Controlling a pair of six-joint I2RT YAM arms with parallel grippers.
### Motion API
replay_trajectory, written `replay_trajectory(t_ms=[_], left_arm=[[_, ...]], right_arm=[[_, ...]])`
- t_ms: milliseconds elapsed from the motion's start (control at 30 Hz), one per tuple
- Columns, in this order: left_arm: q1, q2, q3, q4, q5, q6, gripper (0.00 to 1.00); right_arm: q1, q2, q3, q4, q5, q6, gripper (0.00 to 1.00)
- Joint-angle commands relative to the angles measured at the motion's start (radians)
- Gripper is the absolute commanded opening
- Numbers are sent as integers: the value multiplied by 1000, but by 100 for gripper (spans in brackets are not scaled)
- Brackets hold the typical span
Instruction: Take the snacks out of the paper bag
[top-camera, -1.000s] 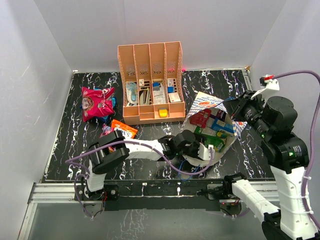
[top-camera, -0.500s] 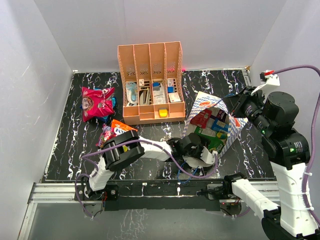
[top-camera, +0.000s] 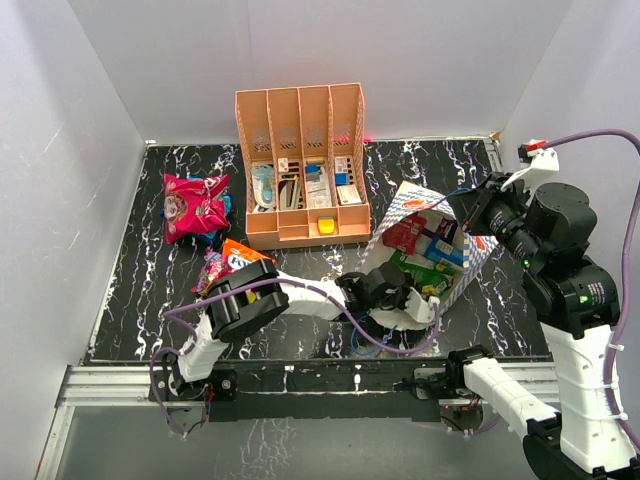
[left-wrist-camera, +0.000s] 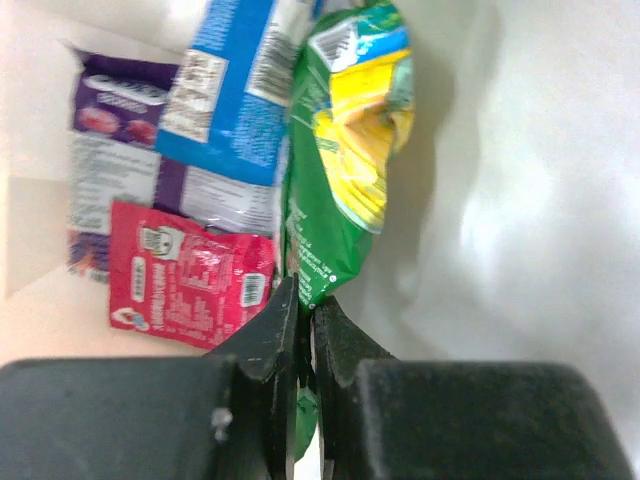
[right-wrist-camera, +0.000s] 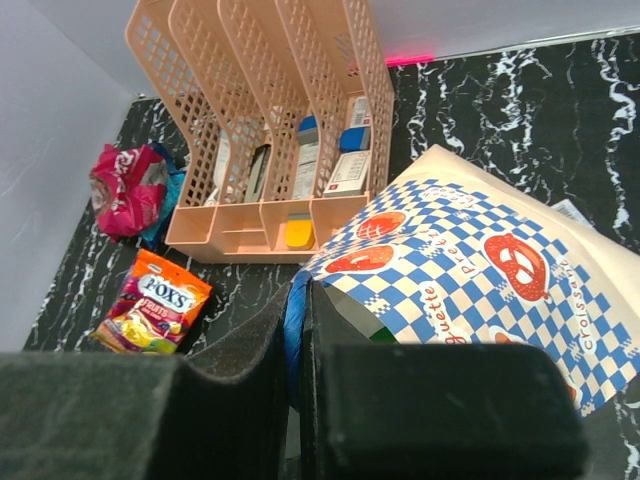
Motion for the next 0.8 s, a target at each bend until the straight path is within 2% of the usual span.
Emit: replay_trajectory(t_ms=[0, 133, 300, 767], left_arm=[[-9, -187, 2, -48, -29, -130, 0], [-9, -248, 57, -187, -53, -301, 0], [-11, -321, 83, -289, -55, -416, 0], [-11, -599, 18, -409, -77, -523, 0]], right_arm=[[1, 14, 61, 30, 27, -91, 8], [-1, 21, 70, 4, 27, -114, 8], [-1, 29, 66, -12, 35, -117, 8], [-1, 17, 61, 4, 184, -66, 8]])
